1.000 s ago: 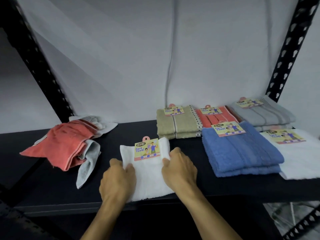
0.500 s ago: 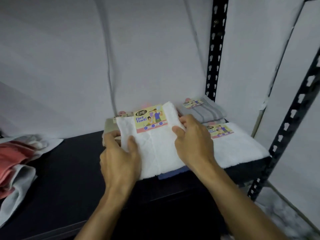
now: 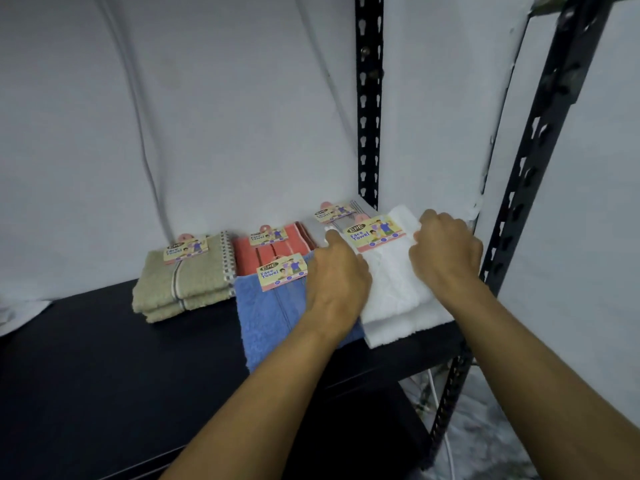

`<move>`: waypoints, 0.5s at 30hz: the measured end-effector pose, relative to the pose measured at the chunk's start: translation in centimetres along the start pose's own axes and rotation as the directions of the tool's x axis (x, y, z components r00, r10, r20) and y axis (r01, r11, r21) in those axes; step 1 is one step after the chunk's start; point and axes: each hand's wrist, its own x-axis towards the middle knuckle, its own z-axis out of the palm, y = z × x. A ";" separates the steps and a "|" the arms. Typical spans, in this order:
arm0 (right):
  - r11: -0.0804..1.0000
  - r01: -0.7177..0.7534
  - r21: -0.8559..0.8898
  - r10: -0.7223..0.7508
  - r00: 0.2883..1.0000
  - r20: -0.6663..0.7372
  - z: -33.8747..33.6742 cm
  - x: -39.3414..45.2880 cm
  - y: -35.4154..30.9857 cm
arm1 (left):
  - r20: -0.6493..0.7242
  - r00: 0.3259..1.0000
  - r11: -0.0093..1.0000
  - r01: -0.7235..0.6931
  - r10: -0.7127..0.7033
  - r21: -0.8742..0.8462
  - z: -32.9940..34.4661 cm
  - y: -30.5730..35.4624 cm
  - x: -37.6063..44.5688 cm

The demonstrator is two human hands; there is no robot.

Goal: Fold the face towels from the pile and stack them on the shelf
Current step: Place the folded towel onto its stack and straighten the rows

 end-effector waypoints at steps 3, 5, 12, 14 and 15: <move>0.998 -0.009 -0.068 0.008 1.000 -0.004 1.2 0.0 0.5 | 0.023 0.999 0.976 -0.038 0.034 0.215 1.1 0.5 0.7; 0.997 -0.015 -0.081 0.016 1.000 0.011 1.8 -0.1 1.0 | 0.037 0.998 0.940 -0.065 0.056 0.336 1.5 0.6 0.7; 0.998 -0.032 -0.047 0.034 0.998 0.043 3.4 -0.5 1.8 | 0.072 0.993 0.843 -0.117 0.093 0.525 2.2 0.7 0.3; 0.998 -0.043 -0.034 0.044 0.998 0.037 3.6 -0.6 1.9 | 0.072 0.991 0.824 -0.136 0.115 0.550 2.4 0.5 0.2; 0.999 -0.046 -0.025 0.047 0.998 0.035 3.7 -0.6 2.0 | 0.076 0.989 0.815 -0.149 0.129 0.560 2.5 0.4 0.1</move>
